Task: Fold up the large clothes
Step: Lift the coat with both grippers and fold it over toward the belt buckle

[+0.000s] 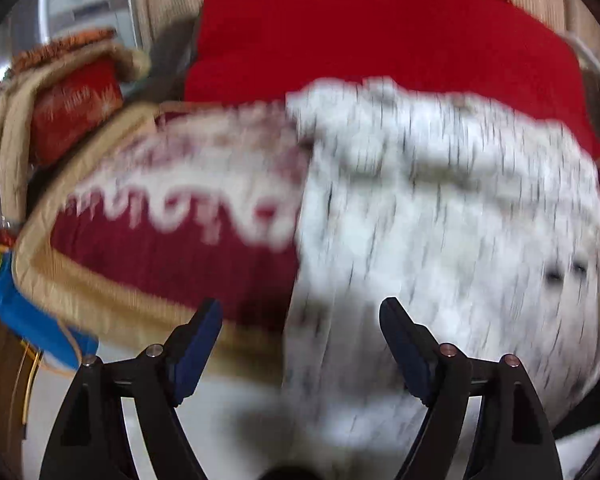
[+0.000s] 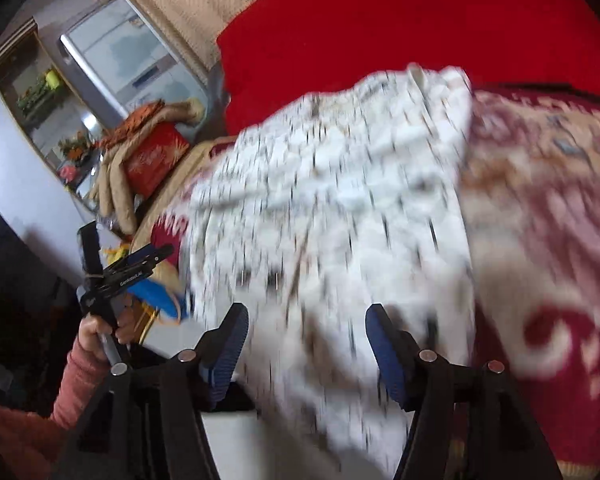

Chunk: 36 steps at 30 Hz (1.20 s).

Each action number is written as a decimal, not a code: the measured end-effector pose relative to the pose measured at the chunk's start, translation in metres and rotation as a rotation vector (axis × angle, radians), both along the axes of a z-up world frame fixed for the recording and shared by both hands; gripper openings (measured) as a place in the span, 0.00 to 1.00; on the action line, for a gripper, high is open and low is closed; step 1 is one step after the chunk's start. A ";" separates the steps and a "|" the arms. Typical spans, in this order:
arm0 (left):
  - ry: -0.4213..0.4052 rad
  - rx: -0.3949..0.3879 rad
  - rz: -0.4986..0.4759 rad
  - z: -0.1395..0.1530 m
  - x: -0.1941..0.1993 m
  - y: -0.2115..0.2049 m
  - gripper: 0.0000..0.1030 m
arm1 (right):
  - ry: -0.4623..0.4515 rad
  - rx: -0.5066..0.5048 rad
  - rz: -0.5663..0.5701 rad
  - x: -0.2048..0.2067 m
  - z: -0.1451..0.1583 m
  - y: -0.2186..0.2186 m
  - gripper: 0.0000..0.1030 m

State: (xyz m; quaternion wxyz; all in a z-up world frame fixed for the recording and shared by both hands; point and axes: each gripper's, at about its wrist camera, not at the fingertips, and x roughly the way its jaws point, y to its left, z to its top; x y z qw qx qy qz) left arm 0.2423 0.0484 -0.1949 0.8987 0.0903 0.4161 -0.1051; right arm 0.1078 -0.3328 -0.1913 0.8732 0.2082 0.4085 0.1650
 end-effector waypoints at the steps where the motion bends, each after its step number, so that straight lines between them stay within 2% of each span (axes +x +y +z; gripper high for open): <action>1: 0.048 0.012 -0.019 -0.010 -0.005 0.004 0.79 | 0.026 -0.012 0.026 -0.012 -0.005 0.001 0.64; 4: 0.150 0.016 -0.031 -0.029 -0.007 0.011 0.79 | 0.111 -0.111 0.065 -0.036 -0.016 0.006 0.66; 7: 0.228 -0.058 -0.026 -0.043 0.009 0.017 0.78 | 0.204 -0.180 0.084 -0.051 -0.034 0.006 0.66; 9: 0.230 -0.049 -0.026 -0.050 0.019 0.014 0.68 | 0.270 -0.174 0.073 -0.052 -0.051 0.001 0.66; 11: 0.217 -0.024 -0.070 -0.053 0.023 0.005 0.56 | 0.307 -0.170 0.047 -0.048 -0.069 -0.005 0.67; 14: 0.193 0.027 -0.113 -0.056 0.023 -0.009 0.55 | 0.339 -0.133 0.018 -0.038 -0.093 -0.009 0.66; 16: 0.200 0.039 -0.121 -0.059 0.025 -0.014 0.56 | 0.338 -0.122 0.013 -0.029 -0.102 -0.007 0.66; 20: 0.246 -0.026 -0.118 -0.065 0.036 -0.010 0.53 | 0.280 -0.104 0.042 -0.013 -0.106 0.014 0.65; 21: 0.256 -0.050 -0.118 -0.065 0.037 -0.007 0.51 | 0.269 -0.102 0.049 -0.010 -0.106 0.020 0.56; 23: 0.276 -0.113 -0.132 -0.065 0.038 -0.001 0.34 | 0.224 -0.119 0.092 -0.009 -0.102 0.038 0.36; 25: 0.265 -0.113 -0.153 -0.064 0.034 -0.004 0.28 | 0.174 -0.122 0.106 -0.009 -0.092 0.049 0.36; 28: 0.273 -0.131 -0.159 -0.063 0.036 -0.002 0.28 | 0.106 -0.048 0.123 -0.016 -0.080 0.047 0.36; 29: 0.286 -0.147 -0.143 -0.064 0.039 -0.001 0.34 | 0.110 -0.052 0.123 -0.014 -0.081 0.049 0.40; 31: 0.316 -0.164 -0.110 -0.071 0.041 0.008 0.47 | 0.171 -0.013 0.117 -0.006 -0.092 0.052 0.59; 32: 0.341 -0.171 -0.101 -0.075 0.042 0.011 0.48 | 0.206 0.025 0.119 -0.003 -0.098 0.051 0.70; 33: 0.365 -0.172 -0.102 -0.080 0.042 0.010 0.48 | 0.220 0.037 0.118 0.000 -0.102 0.051 0.71; 36: 0.367 -0.131 -0.141 -0.085 0.039 0.003 0.45 | 0.182 -0.056 0.151 -0.001 -0.103 0.069 0.71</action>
